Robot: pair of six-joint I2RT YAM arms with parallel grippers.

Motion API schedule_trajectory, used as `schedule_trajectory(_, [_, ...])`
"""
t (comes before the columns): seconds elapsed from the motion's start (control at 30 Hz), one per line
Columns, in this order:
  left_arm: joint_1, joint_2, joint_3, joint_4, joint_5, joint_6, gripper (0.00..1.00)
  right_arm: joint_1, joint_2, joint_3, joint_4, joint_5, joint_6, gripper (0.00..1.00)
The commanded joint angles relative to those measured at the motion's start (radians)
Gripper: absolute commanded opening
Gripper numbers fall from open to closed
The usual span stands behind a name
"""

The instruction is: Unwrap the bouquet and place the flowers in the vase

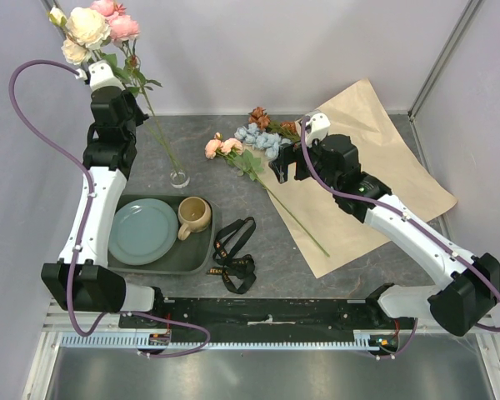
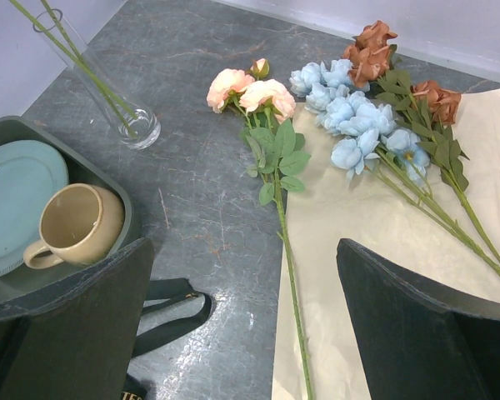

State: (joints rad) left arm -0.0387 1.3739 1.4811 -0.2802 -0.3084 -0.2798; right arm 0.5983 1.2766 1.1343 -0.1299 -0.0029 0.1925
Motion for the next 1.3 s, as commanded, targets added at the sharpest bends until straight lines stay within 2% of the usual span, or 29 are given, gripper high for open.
schedule_trajectory(0.0, [0.007, -0.004, -0.027, 0.025, 0.028, -0.001, 0.02, 0.001, 0.006, -0.001, 0.027, 0.006, 0.013, 0.98])
schedule_trajectory(0.27, [0.005, -0.061, -0.096, 0.160, 0.141, 0.139, 0.02, 0.001, 0.021, -0.001, 0.032, 0.006, 0.018, 0.98])
schedule_trajectory(0.47, [0.005, -0.065, -0.130, 0.214, 0.222, 0.177, 0.02, 0.001, 0.029, -0.002, 0.033, -0.023, 0.021, 0.98])
schedule_trajectory(0.97, [0.005, -0.068, -0.216, 0.246, 0.189, 0.129, 0.02, 0.001, 0.024, -0.007, 0.033, -0.022, 0.027, 0.98])
schedule_trajectory(1.07, [0.005, -0.070, -0.217, 0.242, 0.175, 0.120, 0.08, 0.001, 0.024, -0.008, 0.032, -0.023, 0.028, 0.98])
schedule_trajectory(1.27, [0.005, -0.087, -0.223, 0.227, 0.141, 0.094, 0.35, 0.001, 0.027, -0.008, 0.033, -0.025, 0.033, 0.98])
